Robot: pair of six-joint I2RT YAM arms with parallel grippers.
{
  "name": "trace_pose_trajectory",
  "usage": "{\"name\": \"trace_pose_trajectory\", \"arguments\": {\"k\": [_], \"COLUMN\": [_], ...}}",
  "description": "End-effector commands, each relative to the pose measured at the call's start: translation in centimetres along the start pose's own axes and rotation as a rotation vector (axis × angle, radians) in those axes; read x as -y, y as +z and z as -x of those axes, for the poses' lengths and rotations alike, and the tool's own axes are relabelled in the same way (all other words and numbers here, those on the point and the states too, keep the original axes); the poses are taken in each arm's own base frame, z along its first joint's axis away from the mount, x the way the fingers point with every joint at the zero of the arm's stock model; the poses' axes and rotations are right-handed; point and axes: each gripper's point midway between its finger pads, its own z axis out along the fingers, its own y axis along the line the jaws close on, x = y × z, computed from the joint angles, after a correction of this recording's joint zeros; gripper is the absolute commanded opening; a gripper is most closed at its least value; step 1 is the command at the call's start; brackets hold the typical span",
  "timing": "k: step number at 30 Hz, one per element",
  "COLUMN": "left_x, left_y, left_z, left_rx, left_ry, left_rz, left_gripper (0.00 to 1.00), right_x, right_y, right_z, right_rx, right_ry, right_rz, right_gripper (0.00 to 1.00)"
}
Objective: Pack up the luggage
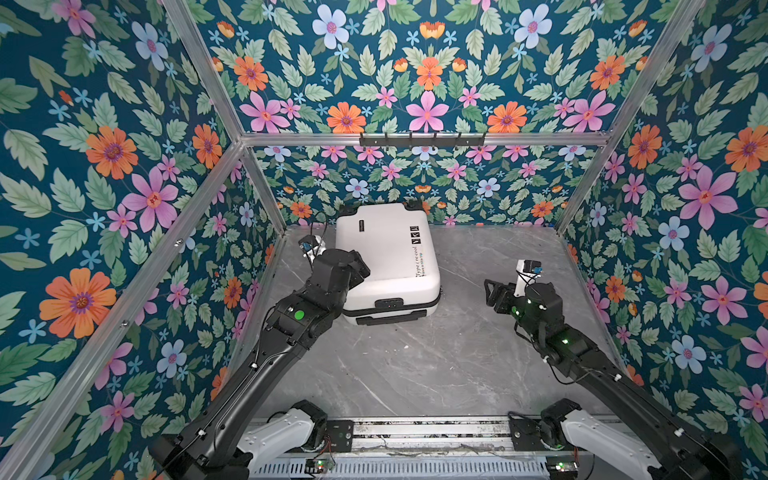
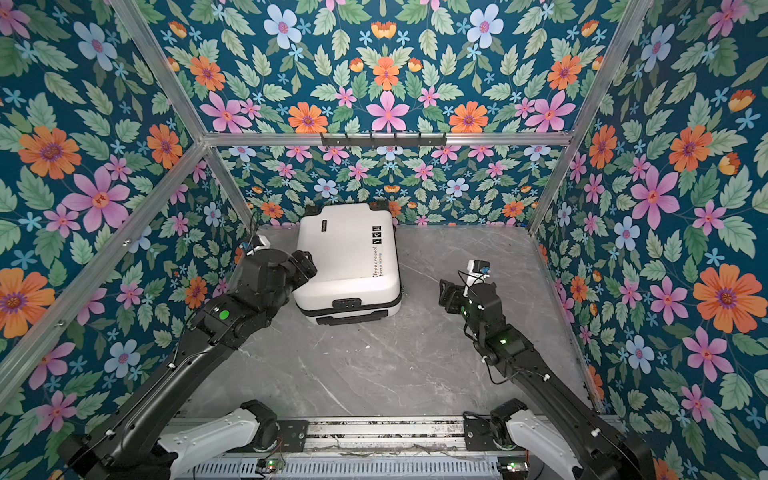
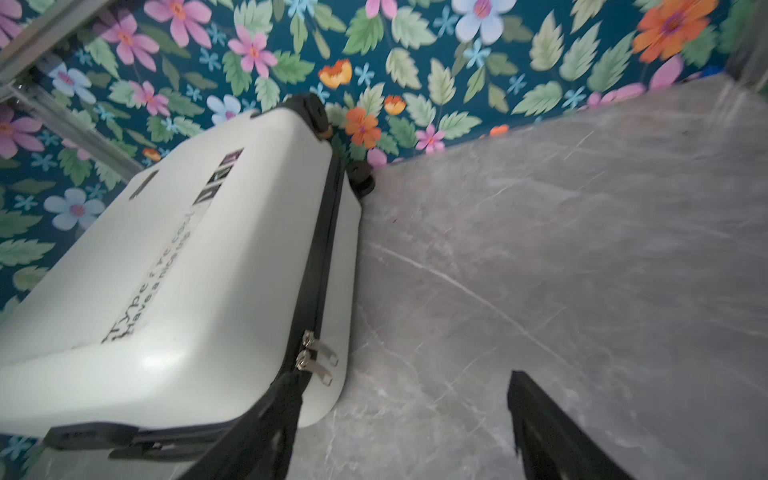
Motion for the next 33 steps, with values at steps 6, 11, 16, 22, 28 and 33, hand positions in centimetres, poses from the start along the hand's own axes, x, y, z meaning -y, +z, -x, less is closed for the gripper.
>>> {"name": "trace_pose_trajectory", "arguments": {"k": [6,11,16,22,28,33], "left_x": [-5.5,-12.2,-17.5,-19.1,-22.5,-21.1], "left_y": [0.3,5.1,8.7,13.0,14.3,15.4], "left_z": [3.7,-1.9,-6.0,-8.0,-7.1,-7.5], "left_rx": [0.411,0.385,0.328,0.31,0.29,0.265], "left_ry": [0.224,0.433,0.457,0.532,0.438,0.475], "left_rz": [0.254,0.385,0.468,0.447,0.433,0.318], "left_gripper": [1.0,1.0,1.0,0.99,0.99,0.99], "right_x": [6.6,14.8,18.9,19.1,18.4,18.3], "right_y": [-0.7,0.6,2.3,5.5,6.0,6.1], "right_z": [3.1,-0.1,-4.6,-4.6,-5.9,-6.1], "right_rx": [0.095,0.079,0.061,0.07,0.086,0.119], "right_ry": [-0.093,-0.056,-0.103,-0.126,-0.156,-0.178], "right_rz": [-0.265,-0.474,-0.545,-0.485,-0.407,-0.396], "right_gripper": [0.85,0.85,0.86,0.88,0.89,0.89]}}
